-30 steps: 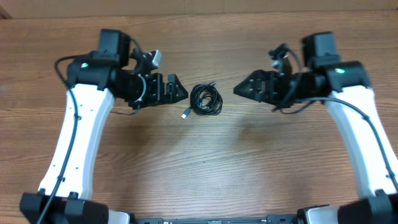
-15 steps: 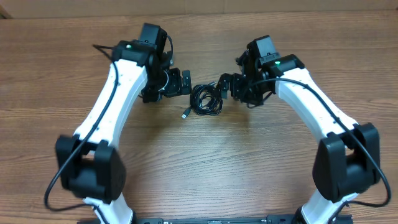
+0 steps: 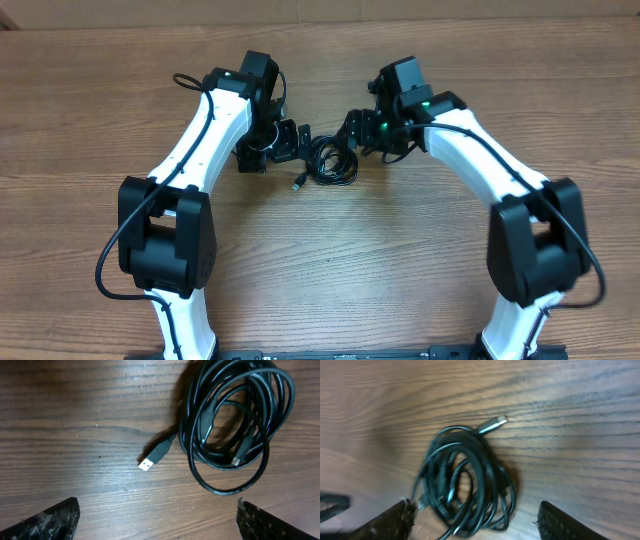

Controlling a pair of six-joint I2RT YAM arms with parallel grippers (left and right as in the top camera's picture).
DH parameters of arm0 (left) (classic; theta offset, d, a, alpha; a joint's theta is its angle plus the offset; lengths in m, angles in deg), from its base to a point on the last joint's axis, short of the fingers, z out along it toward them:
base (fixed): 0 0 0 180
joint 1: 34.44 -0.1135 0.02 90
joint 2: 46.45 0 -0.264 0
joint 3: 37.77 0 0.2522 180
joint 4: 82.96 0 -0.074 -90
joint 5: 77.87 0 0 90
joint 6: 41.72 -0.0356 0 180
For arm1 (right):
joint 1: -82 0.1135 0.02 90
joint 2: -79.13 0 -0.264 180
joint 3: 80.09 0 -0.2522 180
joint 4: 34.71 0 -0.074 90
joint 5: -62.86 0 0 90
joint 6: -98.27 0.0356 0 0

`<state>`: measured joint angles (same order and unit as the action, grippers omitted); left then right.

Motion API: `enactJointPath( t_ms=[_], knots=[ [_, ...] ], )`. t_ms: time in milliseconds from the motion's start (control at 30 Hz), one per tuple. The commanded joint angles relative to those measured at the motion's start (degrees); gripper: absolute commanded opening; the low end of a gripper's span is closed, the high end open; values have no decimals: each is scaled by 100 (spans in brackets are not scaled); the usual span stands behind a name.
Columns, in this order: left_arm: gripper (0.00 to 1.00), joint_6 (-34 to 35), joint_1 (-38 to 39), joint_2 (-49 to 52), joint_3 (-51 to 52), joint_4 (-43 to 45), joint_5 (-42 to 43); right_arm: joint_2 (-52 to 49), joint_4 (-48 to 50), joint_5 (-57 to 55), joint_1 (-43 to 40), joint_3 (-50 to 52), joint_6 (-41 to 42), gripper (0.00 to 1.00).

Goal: Untangle cables

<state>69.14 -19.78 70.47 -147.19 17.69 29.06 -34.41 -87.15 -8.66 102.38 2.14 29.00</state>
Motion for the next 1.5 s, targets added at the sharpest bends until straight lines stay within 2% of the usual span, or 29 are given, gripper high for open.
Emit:
enactJointPath(
  t_ms=[0, 100, 300, 400, 567, 633, 733, 767, 1033, 1200, 1300, 1367, 1467],
  knots=[
    [100, -76, 37, 83, -85, 118, -52, -317, 160, 96, 31, -114, 55, 75],
    [100, 179, 35, 83, -85, 138, -278, -509, 297, 216, 31, -114, 52, 70],
    [100, 188, 28, 83, -83, 142, -278, -654, 431, 354, 31, -114, 52, 52],
    [100, 190, 28, 83, -83, 142, -275, -656, 540, 741, 46, -114, 63, 45],
    [100, 190, 37, 83, -83, 138, -273, -656, 498, 708, 153, -114, 94, 36],
    [100, 190, 37, 83, -83, 133, -273, -656, 501, 710, 179, -114, 96, 28],
    [100, 188, 37, 83, -83, 131, -273, -656, 501, 715, 184, -116, 96, 7],
    [100, 188, 37, 83, -83, 131, -273, -654, 496, 723, 184, -118, 98, 4],
    [100, 188, 79, 83, -83, 151, -243, -293, -90, 1521, 173, -614, 181, 4],
    [80, 188, 72, 83, -81, 155, -234, 345, -601, 1576, 173, -1054, 181, 4],
    [76, 188, 76, 83, -83, 168, -225, 772, -793, 1580, 175, -1193, 186, 4],
    [69, 188, 76, 83, -83, 175, -225, 1016, -848, 1655, 173, -1252, 203, 4],
    [54, 188, 74, 83, -81, 175, -225, 1370, -767, 2009, 173, -1257, 216, 4]
  ],
)
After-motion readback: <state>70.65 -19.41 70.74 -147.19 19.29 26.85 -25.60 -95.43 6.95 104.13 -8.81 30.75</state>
